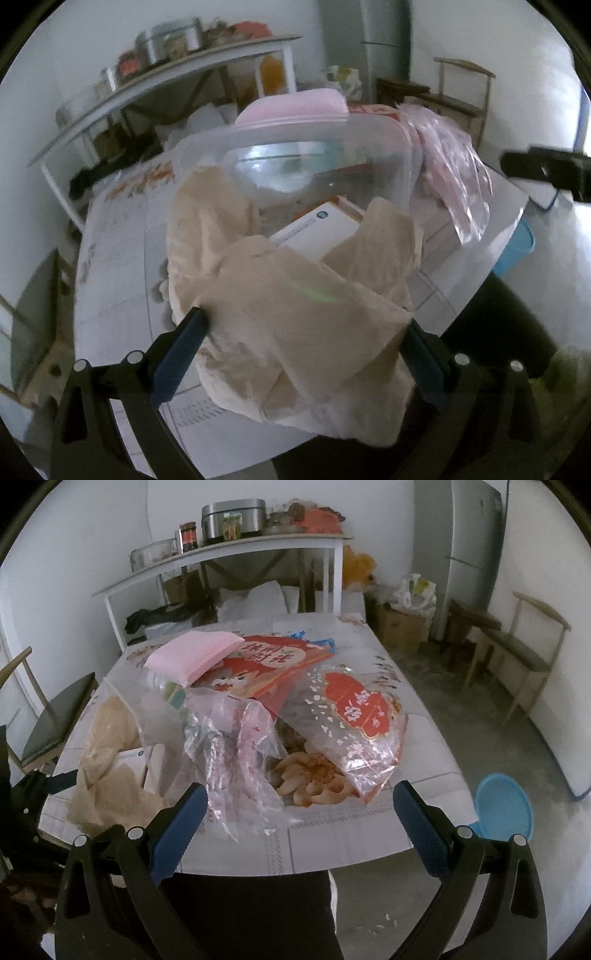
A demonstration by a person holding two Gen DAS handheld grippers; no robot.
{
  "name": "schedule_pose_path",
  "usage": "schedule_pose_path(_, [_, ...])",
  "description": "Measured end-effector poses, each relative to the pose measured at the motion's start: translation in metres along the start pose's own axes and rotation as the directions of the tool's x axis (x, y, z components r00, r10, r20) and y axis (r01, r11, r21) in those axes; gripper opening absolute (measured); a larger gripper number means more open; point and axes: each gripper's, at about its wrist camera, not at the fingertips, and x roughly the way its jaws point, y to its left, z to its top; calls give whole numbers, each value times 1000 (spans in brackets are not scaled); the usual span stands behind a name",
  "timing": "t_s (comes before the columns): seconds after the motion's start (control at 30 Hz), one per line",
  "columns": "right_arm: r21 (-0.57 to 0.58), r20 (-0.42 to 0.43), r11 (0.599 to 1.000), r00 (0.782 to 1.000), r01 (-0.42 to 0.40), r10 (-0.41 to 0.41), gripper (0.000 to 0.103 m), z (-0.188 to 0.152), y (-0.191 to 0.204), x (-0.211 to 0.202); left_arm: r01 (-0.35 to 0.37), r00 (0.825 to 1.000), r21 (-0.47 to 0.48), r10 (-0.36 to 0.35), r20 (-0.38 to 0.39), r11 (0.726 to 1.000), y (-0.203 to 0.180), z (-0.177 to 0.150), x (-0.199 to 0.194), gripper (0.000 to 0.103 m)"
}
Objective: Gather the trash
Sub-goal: 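Grasp the crumpled brown paper with the left gripper while the right gripper grasps the clear plastic bag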
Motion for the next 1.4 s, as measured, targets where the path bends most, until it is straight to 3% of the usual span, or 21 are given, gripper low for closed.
schedule_pose_path(0.2, [5,-6,1000,1000,-6,6,96,1,1,1,-50,998,89,47,36,995,-7,-8,-10,53])
schedule_pose_path(0.33, [-3,4,1000,1000,-7,7,96,1,2,-2,-58,998,93,55,42,994,-2,-9,-13,37])
schedule_pose_path(0.43, [-7,10,1000,1000,-5,5,96,0,4,-5,-57,997,81,53,54,995,-2,-8,-17,15])
schedule_pose_path(0.47, [-7,14,1000,1000,-5,5,96,0,4,-7,-49,997,70,45,58,996,-2,-8,-21,3])
schedule_pose_path(0.77, [-34,76,999,996,-32,35,96,0,13,-24,11,979,-148,19,204,989,41,0,-69,2])
schedule_pose_path(0.97, [-190,137,976,982,-106,134,96,1,46,-35,-31,963,-288,106,247,957,74,-7,-95,2])
schedule_pose_path(1.1, [-254,41,950,979,-183,200,96,-10,58,-21,-73,963,-316,150,226,946,82,-14,-96,2])
schedule_pose_path(1.27, [-243,-57,962,992,-122,112,94,-29,52,11,-70,965,-337,149,217,939,83,-21,-95,2])
schedule_pose_path(1.33, [-187,-94,976,991,-114,97,89,-31,42,23,-68,964,-340,149,219,938,85,-19,-95,2])
schedule_pose_path(1.4, [-141,-143,983,985,-116,96,73,-35,33,35,-73,962,-337,155,224,939,85,-19,-97,2])
